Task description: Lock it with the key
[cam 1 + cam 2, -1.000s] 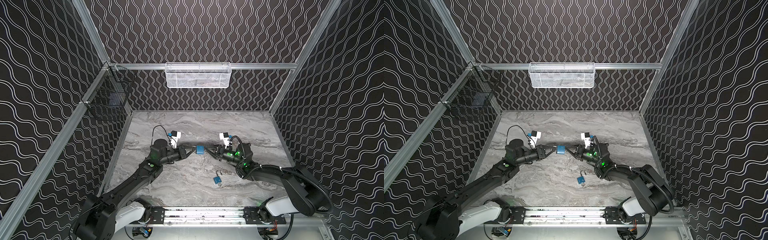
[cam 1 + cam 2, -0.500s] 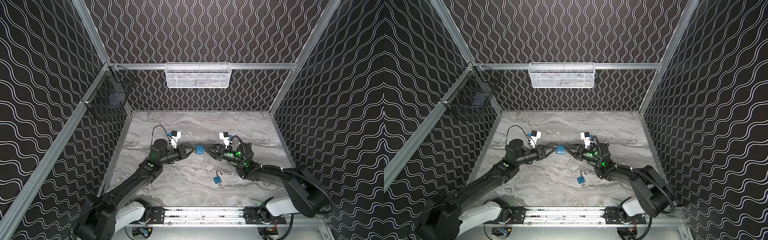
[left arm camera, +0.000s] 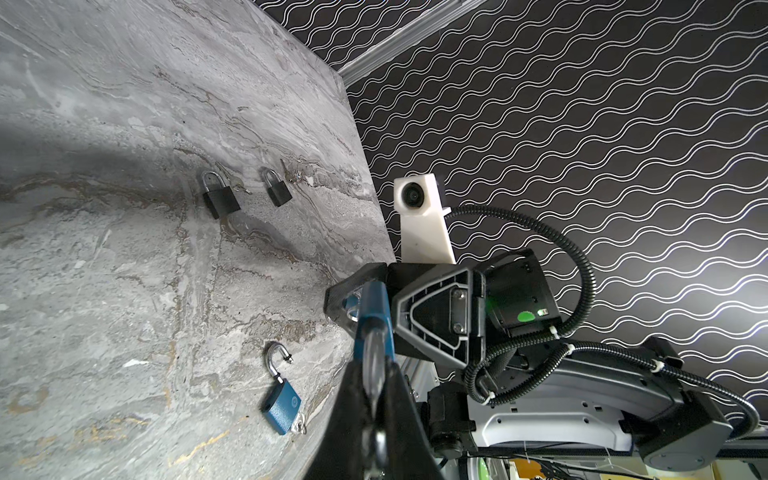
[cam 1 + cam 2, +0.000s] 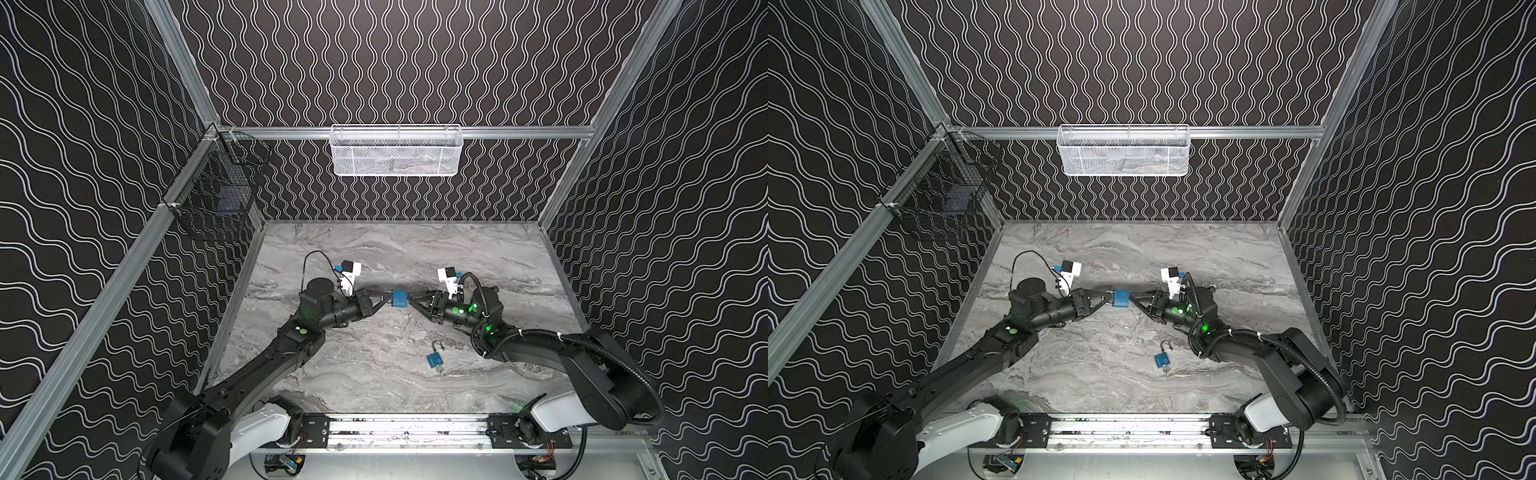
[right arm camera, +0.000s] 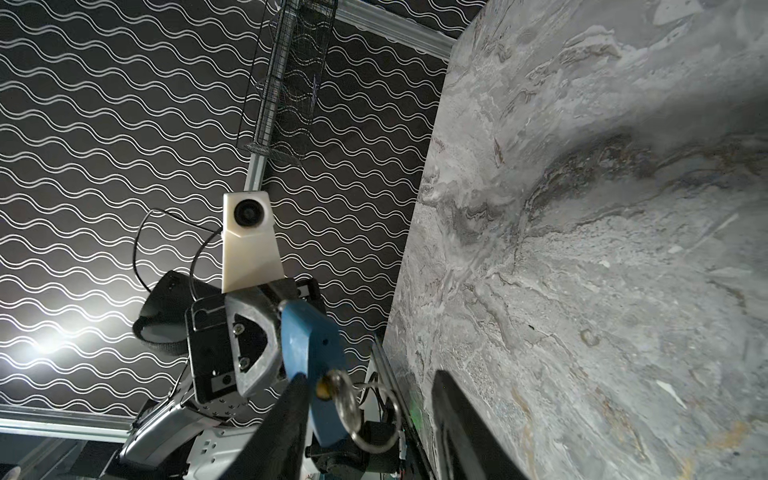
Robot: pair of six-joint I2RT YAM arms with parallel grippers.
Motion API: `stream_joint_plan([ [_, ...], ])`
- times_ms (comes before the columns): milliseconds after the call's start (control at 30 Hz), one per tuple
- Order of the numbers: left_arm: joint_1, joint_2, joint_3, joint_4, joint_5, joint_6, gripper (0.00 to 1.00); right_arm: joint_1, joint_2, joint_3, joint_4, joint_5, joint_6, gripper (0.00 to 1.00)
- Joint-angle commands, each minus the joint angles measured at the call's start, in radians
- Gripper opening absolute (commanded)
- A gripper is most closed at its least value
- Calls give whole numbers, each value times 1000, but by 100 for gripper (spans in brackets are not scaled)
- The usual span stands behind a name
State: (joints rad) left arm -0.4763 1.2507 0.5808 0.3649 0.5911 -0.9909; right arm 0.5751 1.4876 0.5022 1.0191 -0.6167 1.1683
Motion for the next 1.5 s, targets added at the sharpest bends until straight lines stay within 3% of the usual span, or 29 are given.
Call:
stream_joint_plan([
  [0, 3, -4, 2, 74, 16, 2, 0, 0, 10, -5, 120, -17, 39, 46],
  [633, 3, 5, -1, 91, 15, -9, 0, 1, 32, -12, 194, -41, 75, 21],
  [1000, 3, 10, 7, 86, 13, -11, 0, 0, 29, -14, 202, -35, 73, 1],
  [1233, 21, 11, 15, 51, 5, -19, 0, -1, 9, -38, 182, 7, 64, 0],
  [1467, 86, 62, -58, 274, 82, -147, 0, -12, -72, -74, 67, 92, -4, 0],
])
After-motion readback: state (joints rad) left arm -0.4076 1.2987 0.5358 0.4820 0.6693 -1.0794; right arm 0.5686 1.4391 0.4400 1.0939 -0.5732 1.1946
